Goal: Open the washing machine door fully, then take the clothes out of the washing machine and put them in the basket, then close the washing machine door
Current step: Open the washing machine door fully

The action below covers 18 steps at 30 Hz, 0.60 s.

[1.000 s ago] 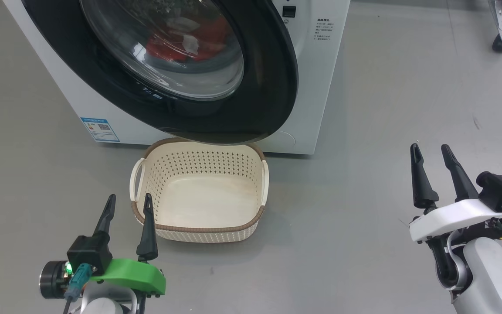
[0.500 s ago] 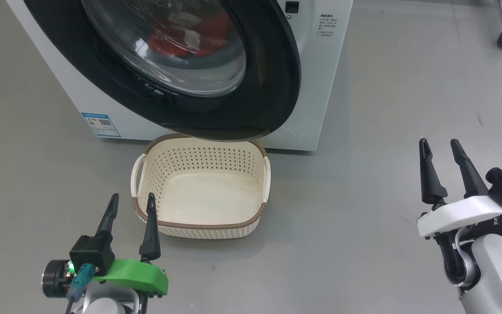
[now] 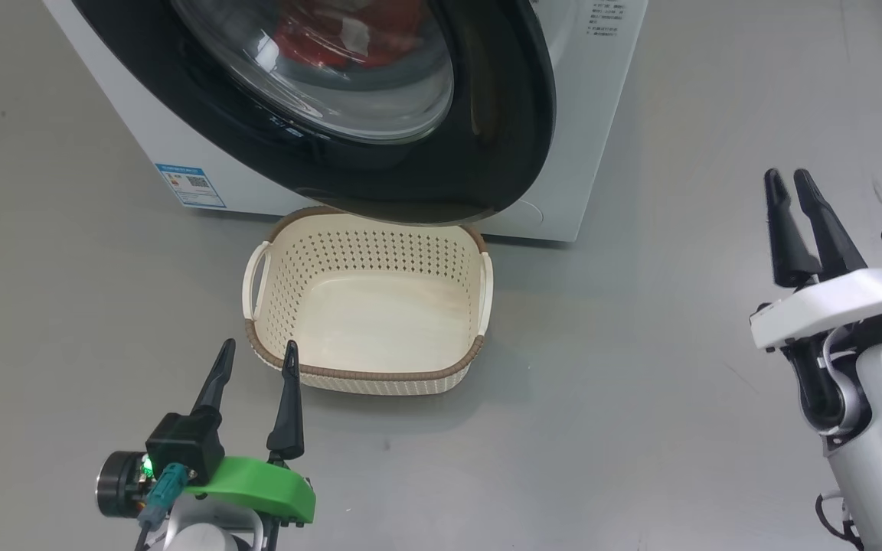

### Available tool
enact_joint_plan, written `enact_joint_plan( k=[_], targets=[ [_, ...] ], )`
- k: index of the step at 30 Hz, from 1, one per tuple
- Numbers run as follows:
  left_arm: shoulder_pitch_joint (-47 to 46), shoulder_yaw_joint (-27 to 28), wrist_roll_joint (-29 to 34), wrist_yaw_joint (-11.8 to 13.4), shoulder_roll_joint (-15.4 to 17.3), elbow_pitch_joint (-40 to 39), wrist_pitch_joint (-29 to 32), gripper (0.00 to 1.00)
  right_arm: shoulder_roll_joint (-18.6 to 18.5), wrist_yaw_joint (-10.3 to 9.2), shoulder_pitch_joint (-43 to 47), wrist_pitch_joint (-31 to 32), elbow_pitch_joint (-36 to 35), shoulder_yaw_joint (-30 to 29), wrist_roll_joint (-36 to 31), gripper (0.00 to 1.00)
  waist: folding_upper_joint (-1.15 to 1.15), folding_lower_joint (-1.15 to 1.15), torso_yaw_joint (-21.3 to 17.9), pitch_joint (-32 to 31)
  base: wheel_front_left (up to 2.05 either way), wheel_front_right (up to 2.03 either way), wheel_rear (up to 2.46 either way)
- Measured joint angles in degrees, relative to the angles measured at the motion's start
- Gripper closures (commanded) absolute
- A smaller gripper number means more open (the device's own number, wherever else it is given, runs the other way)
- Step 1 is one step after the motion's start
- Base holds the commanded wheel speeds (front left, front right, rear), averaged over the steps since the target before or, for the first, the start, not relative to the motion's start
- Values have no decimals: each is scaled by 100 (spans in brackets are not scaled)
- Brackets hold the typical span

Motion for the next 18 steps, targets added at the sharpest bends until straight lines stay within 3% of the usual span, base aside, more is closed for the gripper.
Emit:
enact_joint_plan(
  k=[8, 18],
  targets=[
    [-78, -202, -74, 0, 2, -22, 0, 0, -103, 44, -685, 485, -127, -141, 504, 100, 0, 0, 184, 241, 0, 0, 0],
    [-274, -378, -182, 0, 2, -64, 0, 0, 131, 48, -1428, 1626, 104, -655, 2173, 100, 0, 0, 503, 556, 0, 0, 0]
  ],
)
